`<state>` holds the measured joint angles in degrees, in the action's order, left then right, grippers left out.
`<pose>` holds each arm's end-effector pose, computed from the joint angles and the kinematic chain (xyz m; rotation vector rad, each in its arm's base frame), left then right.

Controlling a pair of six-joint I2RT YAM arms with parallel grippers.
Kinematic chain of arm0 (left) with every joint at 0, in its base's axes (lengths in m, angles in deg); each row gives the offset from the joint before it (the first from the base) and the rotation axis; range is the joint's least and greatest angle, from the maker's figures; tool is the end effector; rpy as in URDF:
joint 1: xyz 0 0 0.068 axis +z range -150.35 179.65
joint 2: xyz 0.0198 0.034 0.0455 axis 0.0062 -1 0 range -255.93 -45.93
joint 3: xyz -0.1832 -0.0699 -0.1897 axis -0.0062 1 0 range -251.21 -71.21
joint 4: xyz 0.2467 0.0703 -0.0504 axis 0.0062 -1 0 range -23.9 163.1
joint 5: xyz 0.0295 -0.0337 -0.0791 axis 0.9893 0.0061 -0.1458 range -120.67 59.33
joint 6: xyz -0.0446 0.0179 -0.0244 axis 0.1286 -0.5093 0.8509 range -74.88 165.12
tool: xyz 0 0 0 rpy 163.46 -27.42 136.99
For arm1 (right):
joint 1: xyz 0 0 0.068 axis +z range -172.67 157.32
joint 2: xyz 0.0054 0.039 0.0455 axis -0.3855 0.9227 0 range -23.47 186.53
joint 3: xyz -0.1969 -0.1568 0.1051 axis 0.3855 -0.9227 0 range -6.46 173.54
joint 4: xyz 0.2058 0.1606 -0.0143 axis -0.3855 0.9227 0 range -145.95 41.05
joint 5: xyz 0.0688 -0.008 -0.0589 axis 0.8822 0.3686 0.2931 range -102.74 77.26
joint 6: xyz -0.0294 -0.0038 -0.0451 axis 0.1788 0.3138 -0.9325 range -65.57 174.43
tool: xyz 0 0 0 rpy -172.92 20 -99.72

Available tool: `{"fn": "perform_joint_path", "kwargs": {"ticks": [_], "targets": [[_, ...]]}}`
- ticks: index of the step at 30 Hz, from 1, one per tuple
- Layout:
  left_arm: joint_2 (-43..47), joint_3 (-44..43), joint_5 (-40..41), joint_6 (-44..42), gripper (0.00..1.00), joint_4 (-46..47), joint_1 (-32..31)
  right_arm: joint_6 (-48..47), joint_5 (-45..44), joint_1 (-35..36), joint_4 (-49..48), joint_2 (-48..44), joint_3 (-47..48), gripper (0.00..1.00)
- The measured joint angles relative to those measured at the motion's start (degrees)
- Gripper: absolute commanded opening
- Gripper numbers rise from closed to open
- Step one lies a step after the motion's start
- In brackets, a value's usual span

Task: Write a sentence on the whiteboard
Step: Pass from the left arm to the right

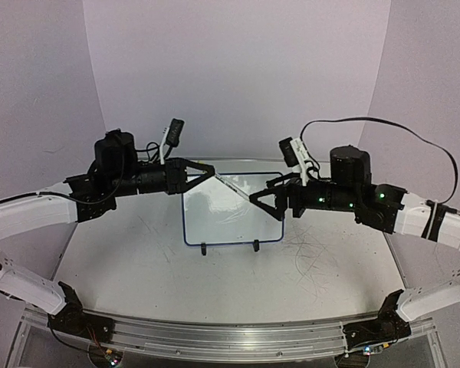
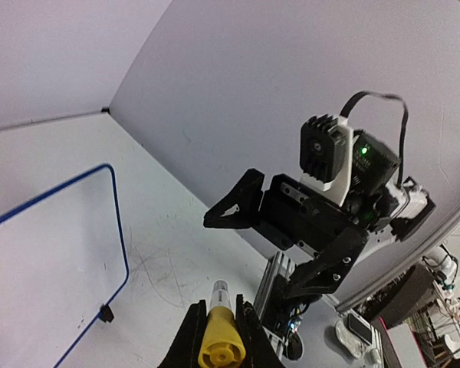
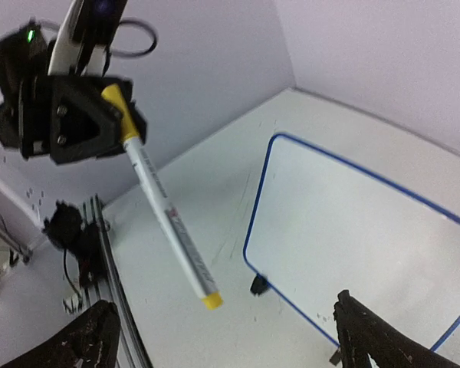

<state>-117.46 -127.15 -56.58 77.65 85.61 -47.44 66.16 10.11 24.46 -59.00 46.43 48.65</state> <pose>0.1890 -0.2261 0.3502 0.6107 1.7172 -1.3948 0.1844 0.2191 0.3350 -0.8612 1.6868 1.0761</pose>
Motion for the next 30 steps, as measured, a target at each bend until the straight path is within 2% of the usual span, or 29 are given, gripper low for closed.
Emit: {"fn": "perform_joint_path", "kwargs": {"ticks": [4, 7, 11, 17, 20, 25, 30], "targets": [[5.79, 4.52, 4.38, 2.38, 0.0, 9.16, 0.0, 10.37, -4.37, 0.0, -20.7, -2.32, -8.02, 0.98], [6.86, 6.16, 5.26, 4.44, 0.0, 15.83, 0.02, 16.55, -4.36, -0.06, -29.3, -0.44, -9.42, 0.98], [4.88, 6.09, 4.45, 6.86, 0.0, 20.65, 0.02, 19.55, 2.38, -0.08, -31.81, 8.21, 1.07, 0.95], [3.4, 6.09, 3.23, 9.55, 0.0, 23.03, 0.02, 22.42, 11.47, 0.17, -33.92, 13.39, 7.19, 0.77], [3.31, 6.09, 2.47, 10.42, 0.0, 24.36, 0.02, 23.81, 15.05, 0.19, -34.63, 15.03, 7.97, 0.61], [2.9, 6.09, 0.91, 11.29, 0.0, 25.59, 0.02, 25.04, 18.52, 0.22, -34.93, 16.67, 8.63, 0.45], [0.99, 6.09, -1.04, 12.43, 0.0, 26.04, 0.02, 25.75, 19.58, 0.21, -35.07, 17.14, 9.13, 0.48]]}}
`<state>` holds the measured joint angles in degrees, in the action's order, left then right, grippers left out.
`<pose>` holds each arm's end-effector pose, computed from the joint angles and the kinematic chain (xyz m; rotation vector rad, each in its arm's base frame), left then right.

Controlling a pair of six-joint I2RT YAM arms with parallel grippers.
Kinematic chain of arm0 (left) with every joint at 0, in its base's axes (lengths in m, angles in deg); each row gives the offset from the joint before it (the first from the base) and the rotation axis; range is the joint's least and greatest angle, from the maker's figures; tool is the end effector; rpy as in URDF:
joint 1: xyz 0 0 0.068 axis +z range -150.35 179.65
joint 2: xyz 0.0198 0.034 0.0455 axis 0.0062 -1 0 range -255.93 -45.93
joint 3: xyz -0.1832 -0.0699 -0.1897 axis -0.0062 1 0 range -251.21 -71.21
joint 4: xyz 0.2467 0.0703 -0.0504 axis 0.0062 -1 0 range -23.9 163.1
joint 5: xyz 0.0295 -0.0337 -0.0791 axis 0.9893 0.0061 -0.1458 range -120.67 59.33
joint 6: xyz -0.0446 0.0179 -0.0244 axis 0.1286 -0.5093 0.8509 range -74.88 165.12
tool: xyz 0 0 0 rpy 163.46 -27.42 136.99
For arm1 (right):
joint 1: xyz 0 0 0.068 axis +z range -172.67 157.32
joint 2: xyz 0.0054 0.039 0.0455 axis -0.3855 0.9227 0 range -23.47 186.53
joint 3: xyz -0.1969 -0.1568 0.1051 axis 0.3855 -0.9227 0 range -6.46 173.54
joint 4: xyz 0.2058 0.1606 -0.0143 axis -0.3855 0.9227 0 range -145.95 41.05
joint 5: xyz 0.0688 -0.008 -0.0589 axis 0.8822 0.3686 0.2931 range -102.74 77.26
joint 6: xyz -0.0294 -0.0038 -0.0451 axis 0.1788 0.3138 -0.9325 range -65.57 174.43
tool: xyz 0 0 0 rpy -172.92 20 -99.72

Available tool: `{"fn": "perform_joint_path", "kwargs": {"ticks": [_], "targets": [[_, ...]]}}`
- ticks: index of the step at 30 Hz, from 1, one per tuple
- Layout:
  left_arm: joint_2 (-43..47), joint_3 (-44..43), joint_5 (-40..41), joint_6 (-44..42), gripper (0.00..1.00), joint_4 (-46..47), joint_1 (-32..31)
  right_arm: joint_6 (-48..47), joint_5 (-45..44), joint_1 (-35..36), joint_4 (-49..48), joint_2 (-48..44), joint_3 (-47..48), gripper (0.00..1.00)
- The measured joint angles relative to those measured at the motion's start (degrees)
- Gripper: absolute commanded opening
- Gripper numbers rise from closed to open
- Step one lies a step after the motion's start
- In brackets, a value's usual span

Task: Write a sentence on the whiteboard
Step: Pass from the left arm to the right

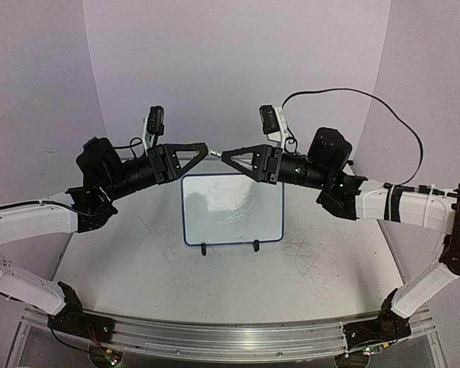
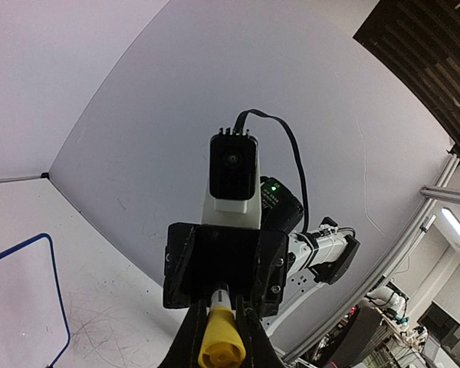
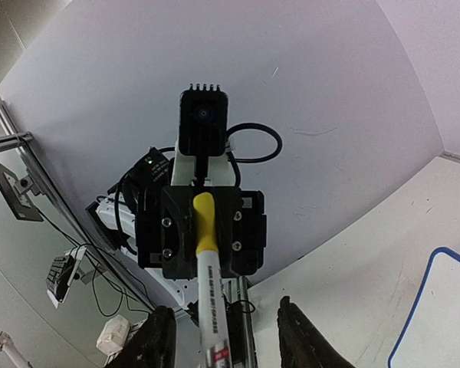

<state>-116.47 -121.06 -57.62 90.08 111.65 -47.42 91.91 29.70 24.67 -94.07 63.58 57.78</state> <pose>0.1810 -0.2182 0.3644 0.4923 1.4088 -1.6359 0.2210 0.2754 0.3639 -0.8488 1.3630 1.6753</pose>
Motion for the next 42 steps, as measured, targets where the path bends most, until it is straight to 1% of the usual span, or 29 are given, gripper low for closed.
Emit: {"fn": "perform_joint_path", "kwargs": {"ticks": [2, 3, 7, 10, 11, 13, 20, 21, 26, 30, 34, 38, 40, 42], "targets": [[-0.47, 0.0, -0.37, 0.16, 0.0, -0.02, 0.0, 0.13, 0.07, -0.01, -0.04, 0.0, 0.05, 0.48], [-0.59, 0.0, -0.47, 0.18, 0.0, -0.02, 0.0, 0.08, 0.04, 0.01, -0.06, 0.0, 0.05, 0.46], [-0.59, 0.0, -0.51, 0.35, 0.0, 0.04, 0.0, -0.12, 0.19, -0.02, -0.11, 0.0, 0.05, 0.3], [-0.6, 0.0, -0.55, 0.42, 0.0, 0.04, 0.0, 0.34, 0.65, -0.02, -0.37, 0.17, 0.18, 0.2], [-0.61, 0.0, -0.56, 0.45, 0.0, 0.04, 0.0, 0.44, 0.75, -0.02, -0.54, 0.25, 0.21, 0.19], [-0.63, 0.0, -0.56, 0.54, 0.0, 0.04, 0.0, 0.92, 0.85, 0.01, -1.07, 0.48, 0.24, 0.18], [-0.63, 0.0, -0.43, 0.59, 0.0, 0.11, 0.06, 2.18, 1.58, -0.02, -3.05, 1.79, 0.27, 0.28], [-0.63, 0.0, -0.39, 0.6, 0.0, 0.13, 0.07, 2.32, 1.71, -0.02, -3.15, 1.95, 0.27, 0.28], [-0.63, 0.0, -0.36, 1.22, 0.0, 0.61, 0.09, 2.91, 2.06, 0.01, -4.18, 2.36, 0.27, 0.21], [-0.63, 0.0, -0.38, 1.58, 0.0, 0.89, 0.09, 3.31, 2.12, 0.01, -5.02, 2.47, 0.27, 0.21], [-0.63, 0.0, -0.38, 1.62, 0.0, 1.17, 0.09, 3.83, 2.15, 0.01, -6.01, 2.69, 0.29, 0.22], [-0.63, 0.0, -0.36, 1.67, 0.0, 1.23, 0.1, 4.82, 2.24, 0.01, -7.45, 3.37, 0.38, 0.18], [-0.66, 0.0, -0.34, 1.73, 0.0, 1.32, 0.13, 5.24, 2.28, 0.01, -8.24, 3.62, 0.38, 0.22], [-0.68, 0.02, -0.32, 1.87, 0.0, 1.6, 0.13, 5.86, 2.25, 0.01, -8.83, 3.76, 0.38, 0.24]]}}
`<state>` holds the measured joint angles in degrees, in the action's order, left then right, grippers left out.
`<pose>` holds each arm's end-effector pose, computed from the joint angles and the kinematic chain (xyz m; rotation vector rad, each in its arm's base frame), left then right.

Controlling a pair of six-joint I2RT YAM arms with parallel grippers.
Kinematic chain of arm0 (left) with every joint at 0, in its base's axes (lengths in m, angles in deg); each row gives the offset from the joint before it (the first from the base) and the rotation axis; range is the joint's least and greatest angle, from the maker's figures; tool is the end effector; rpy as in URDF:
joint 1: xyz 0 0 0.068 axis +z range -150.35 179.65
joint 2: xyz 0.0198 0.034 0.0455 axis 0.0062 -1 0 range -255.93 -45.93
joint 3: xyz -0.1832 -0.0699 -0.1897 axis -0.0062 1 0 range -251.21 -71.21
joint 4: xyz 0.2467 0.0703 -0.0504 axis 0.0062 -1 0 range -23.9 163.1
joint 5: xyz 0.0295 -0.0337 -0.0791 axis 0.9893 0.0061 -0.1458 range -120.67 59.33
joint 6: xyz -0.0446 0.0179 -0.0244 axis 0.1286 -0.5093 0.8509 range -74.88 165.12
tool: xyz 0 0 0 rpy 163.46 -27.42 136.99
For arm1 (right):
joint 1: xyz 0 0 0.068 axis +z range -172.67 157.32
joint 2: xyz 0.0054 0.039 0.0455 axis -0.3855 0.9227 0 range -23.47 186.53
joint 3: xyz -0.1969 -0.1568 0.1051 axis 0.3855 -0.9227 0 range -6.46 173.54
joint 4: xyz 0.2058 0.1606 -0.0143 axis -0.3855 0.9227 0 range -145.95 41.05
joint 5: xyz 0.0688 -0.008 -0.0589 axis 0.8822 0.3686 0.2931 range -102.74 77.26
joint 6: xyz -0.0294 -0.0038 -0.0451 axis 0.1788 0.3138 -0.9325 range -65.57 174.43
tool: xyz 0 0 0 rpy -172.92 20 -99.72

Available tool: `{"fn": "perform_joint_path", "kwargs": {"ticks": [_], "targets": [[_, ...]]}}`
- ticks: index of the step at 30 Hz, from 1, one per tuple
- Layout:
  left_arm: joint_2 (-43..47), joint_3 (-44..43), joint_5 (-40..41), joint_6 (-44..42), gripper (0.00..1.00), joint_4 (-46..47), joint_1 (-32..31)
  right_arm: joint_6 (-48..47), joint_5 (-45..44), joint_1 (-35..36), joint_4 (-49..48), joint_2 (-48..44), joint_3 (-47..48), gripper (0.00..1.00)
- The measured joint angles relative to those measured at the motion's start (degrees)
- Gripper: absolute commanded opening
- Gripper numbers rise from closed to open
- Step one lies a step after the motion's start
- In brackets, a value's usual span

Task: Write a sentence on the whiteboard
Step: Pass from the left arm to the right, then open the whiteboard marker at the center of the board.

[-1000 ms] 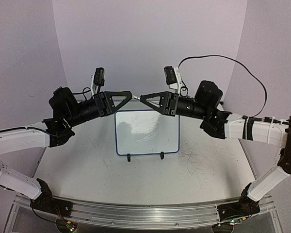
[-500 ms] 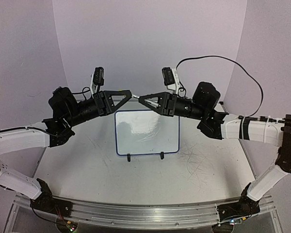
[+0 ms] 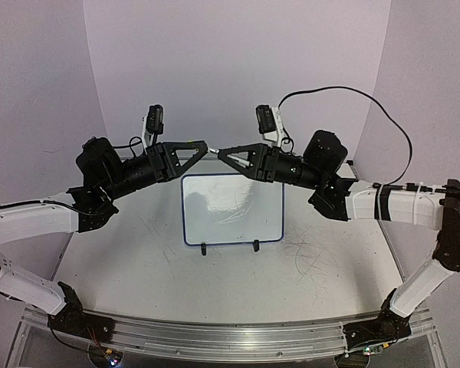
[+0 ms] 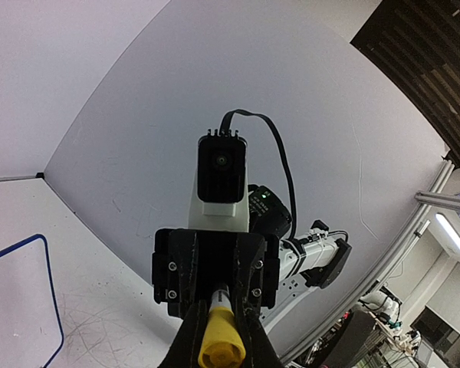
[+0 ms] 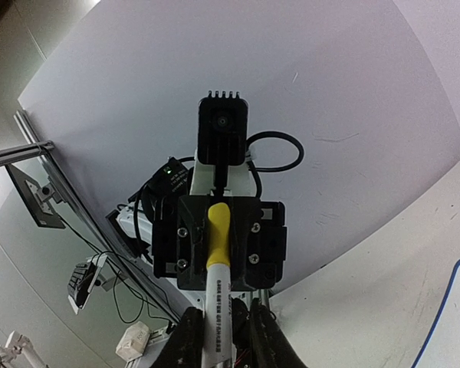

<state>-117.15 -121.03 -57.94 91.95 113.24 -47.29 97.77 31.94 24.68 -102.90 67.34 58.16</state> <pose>0.1827 -0.2194 0.3639 0.4773 1.4060 -1.6654 0.2274 0.2840 0.3583 -0.8450 1.3120 1.7691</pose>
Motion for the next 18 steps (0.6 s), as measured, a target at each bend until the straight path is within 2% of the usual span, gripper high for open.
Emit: {"fn": "perform_joint_path", "kwargs": {"ticks": [4, 7, 13, 18], "targets": [[0.0, 0.08, 0.06, 0.17, 0.0, 0.25, 0.0, 0.45, -0.28, 0.0, -0.6, 0.04, 0.0, 0.24], [0.0, 0.1, 0.1, 0.19, 0.0, 0.48, 0.0, 0.64, -0.31, 0.0, -0.98, 0.08, 0.0, 0.19], [0.0, 0.29, 0.45, 0.26, 0.0, 0.67, 0.0, 1.59, -0.38, 0.0, -1.83, 0.27, 0.0, 0.0], [0.0, 0.46, 0.73, 0.86, 0.0, 1.02, 0.0, 2.0, -0.81, 0.0, -1.92, 0.32, 0.0, 0.0]]}}
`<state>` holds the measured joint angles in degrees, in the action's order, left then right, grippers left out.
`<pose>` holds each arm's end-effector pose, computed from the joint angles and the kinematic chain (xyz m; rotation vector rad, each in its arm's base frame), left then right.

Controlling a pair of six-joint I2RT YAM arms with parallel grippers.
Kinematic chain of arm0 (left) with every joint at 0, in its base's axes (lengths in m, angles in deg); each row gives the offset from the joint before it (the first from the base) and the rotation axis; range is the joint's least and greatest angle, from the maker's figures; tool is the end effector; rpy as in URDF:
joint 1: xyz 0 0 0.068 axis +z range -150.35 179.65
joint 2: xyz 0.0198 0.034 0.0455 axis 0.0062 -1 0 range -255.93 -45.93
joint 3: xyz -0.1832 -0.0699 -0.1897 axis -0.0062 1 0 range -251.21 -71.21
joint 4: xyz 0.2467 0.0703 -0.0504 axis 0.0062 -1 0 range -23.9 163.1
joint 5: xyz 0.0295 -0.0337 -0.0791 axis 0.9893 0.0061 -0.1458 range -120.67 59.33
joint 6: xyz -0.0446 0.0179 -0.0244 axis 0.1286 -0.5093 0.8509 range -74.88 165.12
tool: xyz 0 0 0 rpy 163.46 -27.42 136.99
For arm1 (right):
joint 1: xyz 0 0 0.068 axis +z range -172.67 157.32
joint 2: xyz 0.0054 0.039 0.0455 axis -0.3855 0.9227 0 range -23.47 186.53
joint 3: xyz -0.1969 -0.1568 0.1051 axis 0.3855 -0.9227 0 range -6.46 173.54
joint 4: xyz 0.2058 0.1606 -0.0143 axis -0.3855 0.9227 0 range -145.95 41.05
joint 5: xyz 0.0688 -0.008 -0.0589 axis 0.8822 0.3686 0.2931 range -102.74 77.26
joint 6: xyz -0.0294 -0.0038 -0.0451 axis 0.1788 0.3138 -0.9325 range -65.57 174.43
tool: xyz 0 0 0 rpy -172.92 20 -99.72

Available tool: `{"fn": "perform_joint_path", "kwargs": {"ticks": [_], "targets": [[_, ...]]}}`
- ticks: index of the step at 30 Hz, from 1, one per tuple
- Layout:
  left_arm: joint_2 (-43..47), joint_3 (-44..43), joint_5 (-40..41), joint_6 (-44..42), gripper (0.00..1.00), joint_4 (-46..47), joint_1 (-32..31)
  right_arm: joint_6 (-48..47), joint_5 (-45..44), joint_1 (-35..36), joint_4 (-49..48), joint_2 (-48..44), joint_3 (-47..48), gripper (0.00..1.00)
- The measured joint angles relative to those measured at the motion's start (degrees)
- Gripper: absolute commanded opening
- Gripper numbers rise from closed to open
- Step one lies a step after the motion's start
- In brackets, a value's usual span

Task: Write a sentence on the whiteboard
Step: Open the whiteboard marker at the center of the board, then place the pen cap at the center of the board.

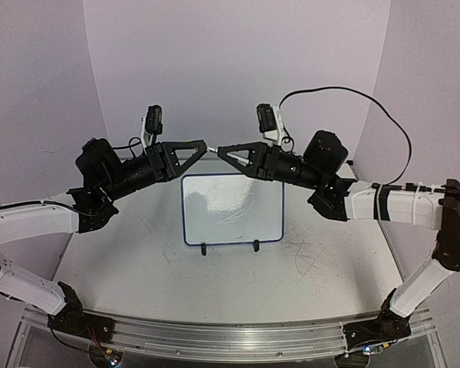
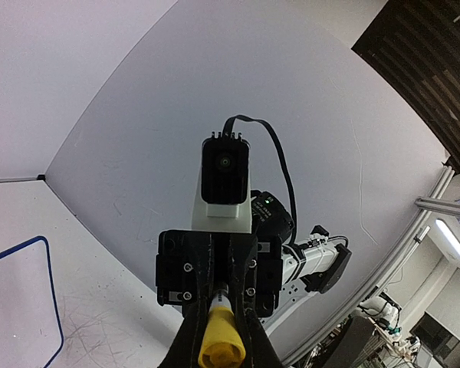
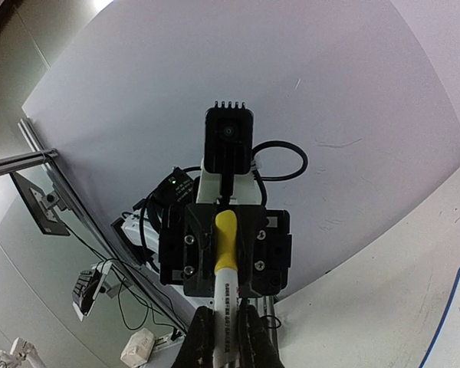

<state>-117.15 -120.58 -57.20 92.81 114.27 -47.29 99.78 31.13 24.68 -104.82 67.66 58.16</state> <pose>0.1827 -0.2188 0.3630 0.4556 1.4010 -1.6724 0.2280 0.2841 0.3596 -0.8151 1.3032 1.7891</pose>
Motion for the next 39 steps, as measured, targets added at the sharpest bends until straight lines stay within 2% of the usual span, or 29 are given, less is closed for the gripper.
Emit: {"fn": "perform_joint_path", "kwargs": {"ticks": [7, 12, 14, 17, 19, 21, 24, 28, 34, 39], "targets": [[0.04, 0.7, 1.65, 0.44, 0.0, 0.46, 0.0, 0.41, -2.68, 0.42, -0.71, -0.08, -0.94, 0.0], [1.55, 3.71, 3.26, 0.56, 0.0, -0.47, -0.38, 0.92, -2.31, -0.61, -0.83, -3.07, -6.84, 0.0], [4.35, 5.57, 4.35, 0.53, 0.0, -1.69, 2.12, 1.31, -0.85, -4.63, -0.52, -7.14, -12.04, 0.0], [9.31, 6.25, 5.65, 0.55, 0.0, -2.36, 7.76, 0.89, 1.61, -15.55, 2.06, -15.54, -18.47, 0.0], [12.57, 6.25, 5.97, 0.4, 0.0, -2.94, 11.24, -2.01, 2.09, -21.82, 8.08, -21.92, -19.97, 0.0], [15.11, 6.16, 6.3, -0.03, 0.0, -5.01, 13.72, -7.09, 0.78, -24.96, 16.27, -28.64, -20.05, 0.0], [16.54, 5.01, 9.55, -1.75, 0.0, -12.93, 15.09, -14.78, -2.53, -25.47, 26.98, -36.55, -18.31, 0.0], [14.76, 0.93, 18.47, -4.96, 0.0, -30.3, 15.13, -21.64, -9.22, -25.17, 35.38, -40.93, -16.5, 0.0], [8.97, -1.55, 29.16, -8.33, 0.0, -50.08, 15.28, -26.99, -18.63, -25.18, 43.47, -39.43, -15.52, 0.0], [4.34, 1.86, 33.85, -8.58, 0.0, -57.38, 15.28, -29.52, -22.01, -25.18, 46.53, -37.93, -15.41, 0.0]]}}
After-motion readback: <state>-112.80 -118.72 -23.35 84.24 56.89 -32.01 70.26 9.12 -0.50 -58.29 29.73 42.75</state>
